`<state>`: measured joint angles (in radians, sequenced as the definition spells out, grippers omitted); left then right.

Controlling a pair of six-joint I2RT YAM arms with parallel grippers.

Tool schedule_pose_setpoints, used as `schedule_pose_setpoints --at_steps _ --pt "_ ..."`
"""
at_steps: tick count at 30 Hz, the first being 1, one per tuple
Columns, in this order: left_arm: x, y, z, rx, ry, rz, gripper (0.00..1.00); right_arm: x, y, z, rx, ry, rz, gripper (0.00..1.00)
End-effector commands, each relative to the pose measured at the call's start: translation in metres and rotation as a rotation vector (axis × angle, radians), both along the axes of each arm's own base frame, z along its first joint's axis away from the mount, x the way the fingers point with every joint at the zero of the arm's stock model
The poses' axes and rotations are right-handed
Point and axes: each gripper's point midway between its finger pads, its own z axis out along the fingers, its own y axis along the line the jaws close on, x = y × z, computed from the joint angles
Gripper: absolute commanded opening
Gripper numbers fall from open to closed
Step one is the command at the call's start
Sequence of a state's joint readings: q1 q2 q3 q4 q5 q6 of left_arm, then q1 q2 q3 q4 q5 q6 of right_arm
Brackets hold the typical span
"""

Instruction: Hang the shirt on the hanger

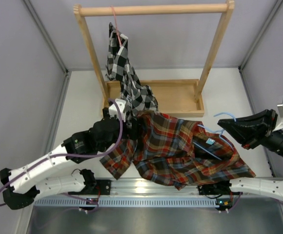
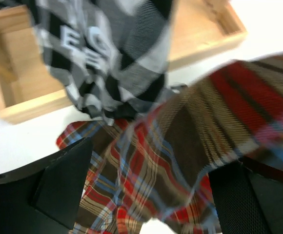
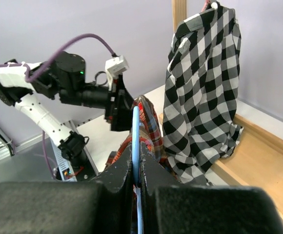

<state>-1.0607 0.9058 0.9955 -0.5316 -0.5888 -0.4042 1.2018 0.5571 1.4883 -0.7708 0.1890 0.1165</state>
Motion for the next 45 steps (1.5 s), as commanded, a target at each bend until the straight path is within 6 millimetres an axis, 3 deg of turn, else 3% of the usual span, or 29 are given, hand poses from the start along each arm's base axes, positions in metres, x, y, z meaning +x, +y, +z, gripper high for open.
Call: schedule_pose_setpoints --at_steps 1,2,3,5,6,7,8,9,11,16,22,26,27,29,36,38,39,40,41,42,45 --pt "-0.031 -0.017 0.054 -0.133 -0.043 -0.242 0.98 0.006 -0.004 0.009 0.026 -0.016 -0.037 0.0" --pt "-0.044 -0.022 0.071 -0.152 -0.085 -0.347 0.98 0.008 0.001 0.001 0.001 -0.007 -0.039 0.0" --pt "-0.073 -0.04 0.098 -0.224 -0.113 -0.549 0.98 0.009 0.006 -0.004 -0.017 -0.002 -0.031 0.0" --pt "-0.105 -0.056 0.12 -0.246 -0.158 -0.779 0.98 0.007 0.02 -0.016 -0.059 0.005 0.009 0.0" --pt "-0.135 -0.062 0.141 -0.281 -0.178 -0.963 0.98 0.005 0.026 -0.018 -0.075 0.002 0.032 0.0" --pt "-0.152 -0.078 0.155 -0.275 -0.196 -1.118 0.98 -0.004 0.045 -0.024 -0.119 -0.011 0.118 0.0" --pt "-0.152 -0.078 0.155 -0.275 -0.196 -1.119 0.98 -0.01 0.047 -0.024 -0.12 -0.015 0.152 0.0" --pt "-0.145 -0.092 0.147 -0.239 -0.187 -1.139 0.98 -0.013 0.051 -0.023 -0.129 -0.025 0.177 0.0" --pt "-0.138 -0.102 0.153 -0.196 -0.234 -1.166 0.98 -0.021 0.059 -0.024 -0.147 -0.036 0.24 0.0" --pt "-0.113 -0.125 0.147 -0.072 -0.347 -1.166 0.98 -0.022 0.067 -0.029 -0.165 -0.026 0.265 0.0" --pt "-0.137 -0.138 0.14 -0.086 -0.351 -1.369 0.97 -0.033 0.076 -0.033 -0.182 -0.031 0.341 0.0" --pt "-0.135 -0.146 0.125 -0.064 -0.299 -1.39 0.85 -0.042 0.079 -0.029 -0.17 -0.045 0.397 0.0" --pt "-0.134 -0.149 0.12 -0.055 -0.279 -1.392 0.72 -0.044 0.08 -0.028 -0.164 -0.051 0.407 0.0" --pt "-0.132 -0.15 0.114 -0.044 -0.256 -1.39 0.63 -0.048 0.082 -0.027 -0.162 -0.055 0.432 0.0" --pt "-0.141 -0.156 0.102 -0.065 -0.186 -1.46 0.66 -0.046 0.089 -0.028 -0.152 -0.071 0.439 0.0" --pt "-0.144 -0.154 0.099 -0.062 -0.175 -1.477 0.51 -0.041 0.089 -0.027 -0.14 -0.07 0.407 0.0" --pt "-0.144 -0.153 0.098 -0.058 -0.176 -1.477 0.38 -0.04 0.088 -0.026 -0.133 -0.072 0.399 0.0" --pt "-0.145 -0.152 0.099 -0.057 -0.179 -1.473 0.16 -0.039 0.086 -0.025 -0.124 -0.074 0.387 0.0" --pt "-0.143 -0.151 0.097 -0.048 -0.183 -1.465 0.07 -0.034 0.085 -0.024 -0.114 -0.069 0.359 0.0" --pt "-0.144 -0.149 0.096 -0.044 -0.179 -1.465 0.0 -0.032 0.084 -0.023 -0.107 -0.068 0.346 0.0" --pt "-0.145 -0.145 0.097 -0.038 -0.185 -1.466 0.0 -0.024 0.079 -0.026 -0.096 -0.051 0.292 0.0"
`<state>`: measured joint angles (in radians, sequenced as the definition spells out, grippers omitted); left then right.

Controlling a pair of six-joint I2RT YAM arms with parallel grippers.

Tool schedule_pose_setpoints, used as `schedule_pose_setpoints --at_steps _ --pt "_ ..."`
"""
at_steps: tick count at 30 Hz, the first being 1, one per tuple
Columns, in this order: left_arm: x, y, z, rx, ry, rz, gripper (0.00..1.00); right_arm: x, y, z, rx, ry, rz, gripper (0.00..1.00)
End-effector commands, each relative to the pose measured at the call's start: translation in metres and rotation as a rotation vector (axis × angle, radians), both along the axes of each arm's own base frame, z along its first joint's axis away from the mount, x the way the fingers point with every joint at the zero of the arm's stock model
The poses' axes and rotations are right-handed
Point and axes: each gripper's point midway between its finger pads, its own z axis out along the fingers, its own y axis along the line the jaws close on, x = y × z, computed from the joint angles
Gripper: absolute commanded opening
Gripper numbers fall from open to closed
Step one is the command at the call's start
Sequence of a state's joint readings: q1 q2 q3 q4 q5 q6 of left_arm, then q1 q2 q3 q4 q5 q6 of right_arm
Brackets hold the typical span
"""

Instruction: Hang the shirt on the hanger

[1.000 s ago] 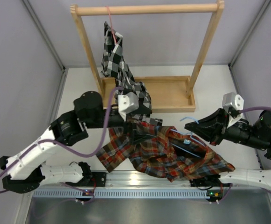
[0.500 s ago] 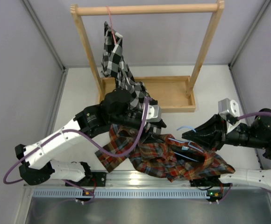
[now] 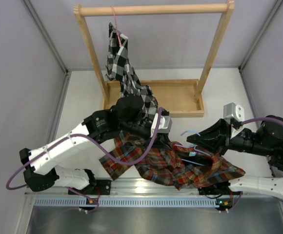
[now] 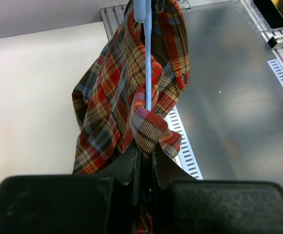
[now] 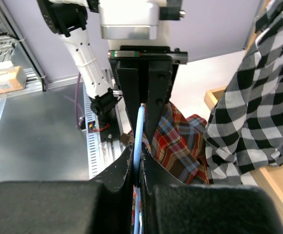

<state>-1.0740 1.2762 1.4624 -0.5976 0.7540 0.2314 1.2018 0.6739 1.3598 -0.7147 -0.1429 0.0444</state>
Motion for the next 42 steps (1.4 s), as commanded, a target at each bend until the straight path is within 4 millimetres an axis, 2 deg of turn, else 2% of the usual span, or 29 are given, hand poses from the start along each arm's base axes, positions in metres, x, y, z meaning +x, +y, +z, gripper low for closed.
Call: schedule_pose_setpoints --at_steps 1,2,3,4,5,6,7,8,10,11,13,15,18,23,26,30,37,40,42 --pt "0.0 0.007 0.018 -0.05 -0.044 -0.002 0.0 0.005 -0.005 0.023 0.115 -0.009 -0.044 0.0" --pt "-0.001 0.006 0.018 -0.048 -0.042 -0.012 0.0 0.004 -0.005 0.021 0.114 -0.001 -0.044 0.0" --pt "-0.004 0.007 0.022 -0.054 -0.041 -0.027 0.0 0.004 -0.006 0.019 0.113 0.001 -0.044 0.04" --pt "-0.006 0.009 0.02 -0.037 -0.038 -0.038 0.0 0.002 -0.009 0.017 0.116 0.005 -0.043 0.16" --pt "-0.007 0.01 0.02 -0.03 -0.038 -0.049 0.0 0.001 -0.01 0.012 0.103 0.01 -0.04 0.51" --pt "-0.008 0.009 0.017 -0.014 -0.027 -0.064 0.0 -0.002 -0.016 0.0 0.058 0.017 -0.033 0.64" --pt "-0.011 0.013 0.017 0.005 -0.023 -0.078 0.0 -0.006 -0.021 -0.01 0.002 0.01 -0.014 0.72" --pt "-0.013 0.014 0.017 0.015 -0.017 -0.087 0.0 -0.011 -0.031 -0.008 -0.027 -0.013 -0.002 0.74" --pt "-0.016 0.016 0.015 0.028 -0.013 -0.104 0.0 -0.009 -0.052 -0.028 -0.11 0.026 -0.055 0.67" --pt "-0.017 0.019 0.012 0.044 -0.005 -0.108 0.0 -0.011 -0.062 -0.025 -0.111 0.024 -0.061 0.67" --pt "-0.017 0.022 0.012 0.048 -0.015 -0.099 0.0 -0.022 -0.078 -0.038 -0.161 0.05 -0.039 0.67" --pt "-0.017 0.024 0.013 0.047 -0.017 -0.091 0.0 -0.034 -0.086 -0.042 -0.178 0.059 0.01 0.73" --pt "-0.018 0.026 0.021 0.039 -0.018 -0.089 0.0 -0.047 -0.092 -0.057 -0.223 0.072 0.072 0.73" --pt "-0.022 0.029 0.027 0.033 -0.011 -0.098 0.0 -0.061 -0.088 -0.076 -0.276 0.091 0.165 0.73" --pt "-0.024 0.029 0.031 0.025 -0.007 -0.111 0.0 -0.055 -0.08 -0.086 -0.327 0.059 0.172 0.73" --pt "-0.027 0.029 0.033 0.019 0.004 -0.125 0.0 -0.054 -0.067 -0.08 -0.294 0.007 0.209 0.74" --pt "-0.027 0.028 0.036 0.018 0.014 -0.124 0.0 -0.048 -0.042 -0.086 -0.261 -0.033 0.237 0.71" --pt "-0.028 0.028 0.039 0.013 0.016 -0.122 0.0 -0.037 -0.038 -0.088 -0.256 -0.044 0.183 0.64" --pt "-0.027 0.028 0.041 0.012 0.015 -0.115 0.0 -0.03 -0.038 -0.078 -0.205 -0.064 0.14 0.55"
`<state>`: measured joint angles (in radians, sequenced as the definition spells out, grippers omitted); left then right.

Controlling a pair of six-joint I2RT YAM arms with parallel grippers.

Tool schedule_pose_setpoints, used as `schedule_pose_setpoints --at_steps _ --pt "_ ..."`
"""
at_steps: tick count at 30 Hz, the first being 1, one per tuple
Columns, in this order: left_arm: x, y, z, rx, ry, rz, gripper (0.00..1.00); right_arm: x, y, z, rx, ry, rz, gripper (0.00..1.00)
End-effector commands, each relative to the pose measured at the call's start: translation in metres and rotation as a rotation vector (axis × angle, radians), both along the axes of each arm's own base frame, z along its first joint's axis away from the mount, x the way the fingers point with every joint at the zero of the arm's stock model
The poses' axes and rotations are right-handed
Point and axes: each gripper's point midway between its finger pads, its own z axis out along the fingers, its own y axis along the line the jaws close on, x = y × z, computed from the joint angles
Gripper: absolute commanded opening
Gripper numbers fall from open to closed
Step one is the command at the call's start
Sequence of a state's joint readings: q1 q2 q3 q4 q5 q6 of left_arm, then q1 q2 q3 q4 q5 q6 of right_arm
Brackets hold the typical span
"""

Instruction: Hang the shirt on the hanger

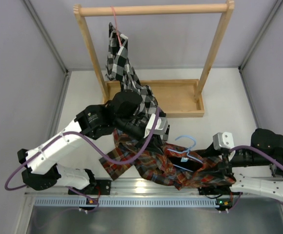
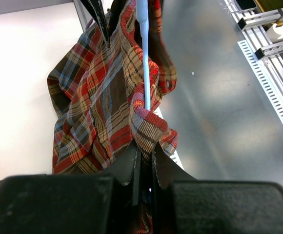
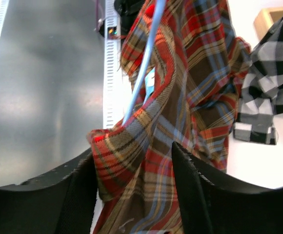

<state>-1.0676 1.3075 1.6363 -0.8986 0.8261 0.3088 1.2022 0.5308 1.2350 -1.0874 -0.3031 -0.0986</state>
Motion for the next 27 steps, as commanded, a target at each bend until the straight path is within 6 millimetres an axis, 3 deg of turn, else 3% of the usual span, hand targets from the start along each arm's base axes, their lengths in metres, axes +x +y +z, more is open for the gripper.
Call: schedule_pose_setpoints --at_steps 1,2,6,16,19,24,27 --pt "-0.005 0.001 0.028 -0.086 -0.018 -0.029 0.0 0.017 0.012 0.033 0.156 -0.079 -0.07 0.52" --pt "-0.005 0.001 0.029 -0.086 -0.019 -0.025 0.0 0.02 0.013 0.04 0.195 -0.088 -0.085 0.46" --pt "-0.005 0.002 0.029 -0.085 -0.02 -0.018 0.0 0.026 0.008 0.051 0.279 -0.091 -0.142 0.43" --pt "-0.002 0.003 0.042 -0.12 -0.031 0.011 0.0 0.025 0.017 0.038 0.24 -0.067 -0.123 0.17" --pt "0.002 0.005 0.049 -0.145 -0.046 0.051 0.0 0.024 0.014 0.044 0.258 -0.084 -0.118 0.0" --pt "0.027 0.003 0.056 -0.18 -0.078 0.222 0.0 0.039 -0.009 0.076 0.365 -0.115 -0.256 0.0" --pt "0.048 0.005 0.064 -0.226 -0.107 0.365 0.13 0.041 -0.023 0.091 0.422 -0.124 -0.299 0.0"
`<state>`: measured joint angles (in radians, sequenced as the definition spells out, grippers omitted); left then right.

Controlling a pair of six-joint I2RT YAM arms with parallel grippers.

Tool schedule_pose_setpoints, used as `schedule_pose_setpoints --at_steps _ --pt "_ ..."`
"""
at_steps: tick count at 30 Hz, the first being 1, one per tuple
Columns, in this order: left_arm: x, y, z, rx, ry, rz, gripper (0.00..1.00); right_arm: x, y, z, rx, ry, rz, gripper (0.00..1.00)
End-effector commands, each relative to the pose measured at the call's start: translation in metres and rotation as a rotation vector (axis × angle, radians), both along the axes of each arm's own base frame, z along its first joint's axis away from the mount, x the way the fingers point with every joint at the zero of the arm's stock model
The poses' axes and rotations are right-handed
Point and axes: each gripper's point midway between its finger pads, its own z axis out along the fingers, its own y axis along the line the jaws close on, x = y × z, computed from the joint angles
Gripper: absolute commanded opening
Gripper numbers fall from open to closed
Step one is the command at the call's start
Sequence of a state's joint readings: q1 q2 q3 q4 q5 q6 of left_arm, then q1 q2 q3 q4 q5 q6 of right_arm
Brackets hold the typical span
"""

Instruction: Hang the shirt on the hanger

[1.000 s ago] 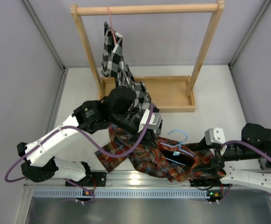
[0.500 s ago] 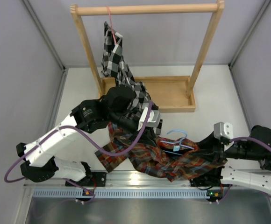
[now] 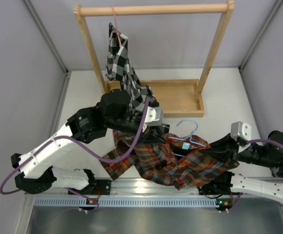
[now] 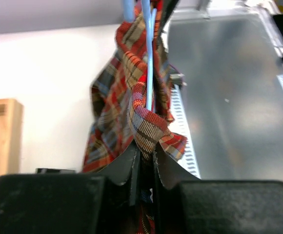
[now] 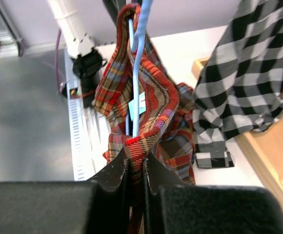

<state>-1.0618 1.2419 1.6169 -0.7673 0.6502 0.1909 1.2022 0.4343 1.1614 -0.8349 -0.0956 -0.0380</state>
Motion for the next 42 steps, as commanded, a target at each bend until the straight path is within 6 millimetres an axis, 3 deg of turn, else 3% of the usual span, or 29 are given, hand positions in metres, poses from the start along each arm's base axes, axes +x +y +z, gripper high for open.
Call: schedule_pose_setpoints --at_steps 1,2,4,5,6,8,11,14,15,17,19,20,21,23,24,28,33,36,37,42 --pt "0.024 0.009 0.041 -0.151 -0.07 0.184 0.15 0.003 -0.029 0.051 0.183 -0.048 -0.079 0.0" --pt "0.028 0.01 0.043 -0.158 -0.076 0.211 0.23 0.003 -0.031 0.054 0.194 -0.052 -0.08 0.0" --pt "0.032 0.009 0.049 -0.178 -0.073 0.232 0.51 0.001 -0.034 0.058 0.206 -0.049 -0.08 0.0" --pt "0.034 0.009 0.05 -0.181 -0.072 0.244 0.69 0.001 -0.034 0.059 0.208 -0.048 -0.08 0.0" --pt "0.039 0.009 0.053 -0.186 -0.072 0.278 0.98 0.001 -0.033 0.06 0.203 -0.046 -0.08 0.0" --pt "0.046 0.011 0.063 -0.209 -0.079 0.325 0.98 0.01 -0.035 0.06 0.185 -0.043 -0.128 0.0" --pt "0.074 0.03 0.078 -0.223 -0.089 0.537 0.98 0.023 -0.049 0.069 0.179 -0.04 -0.231 0.0" --pt "0.108 0.075 0.099 -0.275 -0.115 0.844 0.98 0.043 -0.067 0.065 0.137 0.019 -0.393 0.0" --pt "0.114 0.089 0.104 -0.292 -0.104 0.925 0.98 0.052 -0.084 0.077 0.169 0.03 -0.483 0.0" --pt "0.13 0.13 0.111 -0.306 -0.109 1.142 0.98 0.061 -0.092 0.074 0.109 0.046 -0.559 0.0" --pt "0.137 0.162 0.113 -0.318 -0.099 1.3 0.98 0.065 -0.11 0.091 0.129 0.053 -0.63 0.0" --pt "0.138 0.168 0.11 -0.309 -0.097 1.328 0.98 0.069 -0.108 0.085 0.059 0.055 -0.65 0.0" --pt "0.138 0.174 0.104 -0.281 -0.103 1.353 0.98 0.074 -0.12 0.096 0.075 0.052 -0.709 0.0" --pt "0.141 0.189 0.096 -0.252 -0.117 1.427 0.98 0.081 -0.118 0.092 -0.012 0.045 -0.756 0.0" --pt "0.144 0.192 0.085 -0.21 -0.13 1.452 0.98 0.087 -0.129 0.099 -0.003 0.04 -0.826 0.0" --pt "0.15 0.207 0.059 -0.134 -0.165 1.552 0.98 0.108 -0.123 0.108 -0.066 0.005 -0.962 0.0" --pt "0.155 0.21 0.029 -0.039 -0.208 1.591 0.98 0.118 -0.162 0.144 0.07 -0.005 -1.195 0.0" --pt "0.157 0.205 0.006 0.013 -0.203 1.578 0.98 0.124 -0.153 0.147 0.031 -0.03 -1.213 0.0" --pt "0.158 0.203 -0.003 0.029 -0.199 1.57 0.98 0.126 -0.14 0.148 0.018 -0.036 -1.184 0.0" --pt "0.153 0.204 -0.013 -0.013 -0.148 1.56 0.98 0.132 -0.078 0.147 -0.048 -0.067 -0.994 0.0"
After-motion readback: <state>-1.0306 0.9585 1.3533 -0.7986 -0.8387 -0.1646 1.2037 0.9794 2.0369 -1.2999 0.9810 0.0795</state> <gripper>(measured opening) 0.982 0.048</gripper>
